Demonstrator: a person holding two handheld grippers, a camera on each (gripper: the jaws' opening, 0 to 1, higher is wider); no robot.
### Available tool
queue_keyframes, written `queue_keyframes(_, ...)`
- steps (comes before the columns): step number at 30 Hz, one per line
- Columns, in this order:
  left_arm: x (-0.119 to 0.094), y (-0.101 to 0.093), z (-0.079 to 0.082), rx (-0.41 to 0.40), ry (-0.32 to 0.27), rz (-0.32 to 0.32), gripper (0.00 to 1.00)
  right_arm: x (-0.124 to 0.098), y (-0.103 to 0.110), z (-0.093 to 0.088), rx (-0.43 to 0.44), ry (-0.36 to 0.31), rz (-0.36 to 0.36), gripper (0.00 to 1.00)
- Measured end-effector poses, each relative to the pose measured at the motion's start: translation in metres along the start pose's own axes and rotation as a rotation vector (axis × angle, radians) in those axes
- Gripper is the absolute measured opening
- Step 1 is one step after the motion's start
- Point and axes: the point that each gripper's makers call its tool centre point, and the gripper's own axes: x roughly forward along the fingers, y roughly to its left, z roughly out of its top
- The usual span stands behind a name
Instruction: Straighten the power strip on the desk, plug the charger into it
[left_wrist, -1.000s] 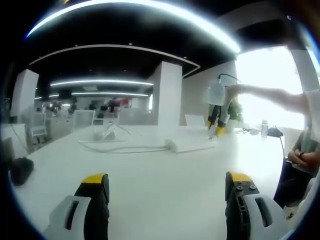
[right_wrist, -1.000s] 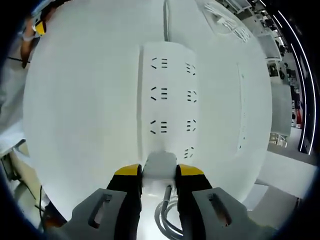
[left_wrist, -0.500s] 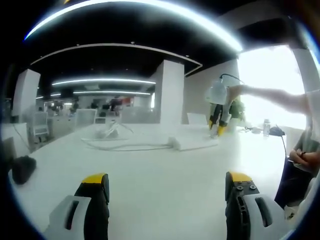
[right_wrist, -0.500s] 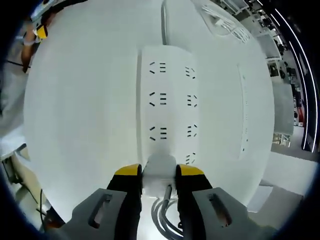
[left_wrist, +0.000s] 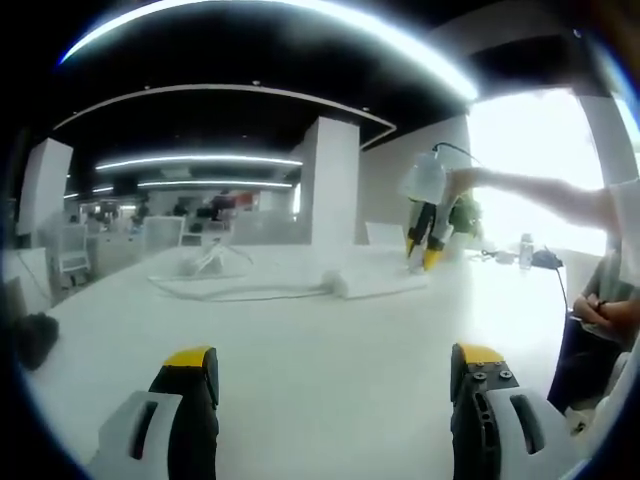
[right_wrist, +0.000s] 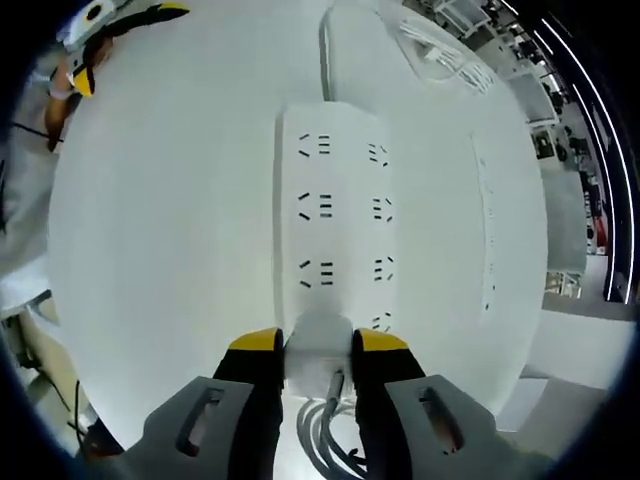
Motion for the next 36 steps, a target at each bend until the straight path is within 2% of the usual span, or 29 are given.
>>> queue_keyframes(2, 0.0, 0.0, 0.0, 0.003, 0.003, 0.001, 0.99, 0.0, 0.0, 0.0, 0.003, -0.009, -0.018, 0.26)
queue_keyframes(3, -0.001, 0.001, 0.0, 0.004, 0.002, 0.003, 0.99, 0.0, -0.001, 0.0, -0.031, -0.017, -0.043, 0.26)
queue_keyframes(9, -0.005, 0.007, 0.002, 0.006, 0.001, 0.019, 0.99, -0.004, -0.002, 0.001, -0.063, -0.055, -0.083, 0.29)
queue_keyframes(13, -0.007, 0.008, 0.004, 0.005, -0.004, 0.021, 0.99, -0.009, -0.001, 0.011, -0.042, -0.106, -0.083, 0.48)
queue_keyframes(21, -0.012, 0.009, 0.004, 0.004, -0.009, 0.023, 0.99, -0.014, 0.0, 0.009, -0.074, -0.098, -0.113, 0.52)
queue_keyframes(25, -0.014, 0.01, 0.004, 0.004, -0.01, 0.025, 0.99, -0.018, 0.003, 0.008, -0.048, -0.125, -0.109, 0.59)
queue_keyframes(36, -0.014, 0.008, 0.004, 0.002, -0.013, 0.024, 0.99, -0.028, -0.004, 0.0, -0.051, -0.113, -0.164, 0.6)
